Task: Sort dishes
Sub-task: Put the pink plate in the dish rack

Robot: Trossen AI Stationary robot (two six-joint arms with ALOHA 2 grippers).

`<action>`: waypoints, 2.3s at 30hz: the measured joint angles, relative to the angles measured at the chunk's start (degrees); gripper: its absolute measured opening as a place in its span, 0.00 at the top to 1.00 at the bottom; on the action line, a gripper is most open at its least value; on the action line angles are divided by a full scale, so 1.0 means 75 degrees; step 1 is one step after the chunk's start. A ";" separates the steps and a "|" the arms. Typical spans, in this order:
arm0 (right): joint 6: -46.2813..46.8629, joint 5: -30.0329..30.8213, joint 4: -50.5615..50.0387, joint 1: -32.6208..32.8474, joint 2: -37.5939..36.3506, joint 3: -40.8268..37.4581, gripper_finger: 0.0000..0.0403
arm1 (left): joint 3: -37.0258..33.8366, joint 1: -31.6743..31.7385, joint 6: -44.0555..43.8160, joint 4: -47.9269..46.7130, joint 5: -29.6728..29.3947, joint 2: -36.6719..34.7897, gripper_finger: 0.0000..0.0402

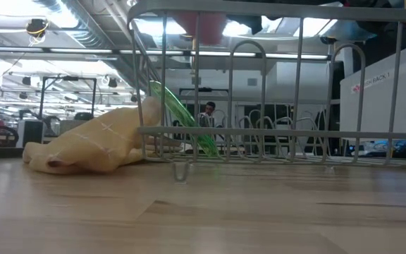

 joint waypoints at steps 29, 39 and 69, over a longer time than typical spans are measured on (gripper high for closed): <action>-0.0151 -0.0209 -0.0282 -0.0385 -0.0015 0.0000 0.65 | 0.0012 0.0244 -0.4213 0.0609 -0.2468 0.2196 1.00; -0.1025 -0.0202 -0.1287 -0.0384 -0.0015 0.0000 0.65 | 0.0012 0.0244 -0.4290 0.0217 -0.2413 0.2199 0.94; -0.1373 0.0171 -0.1781 -0.0378 -0.0017 0.0000 0.65 | 0.0009 0.0252 -0.3061 -0.0149 -0.2460 0.2065 0.72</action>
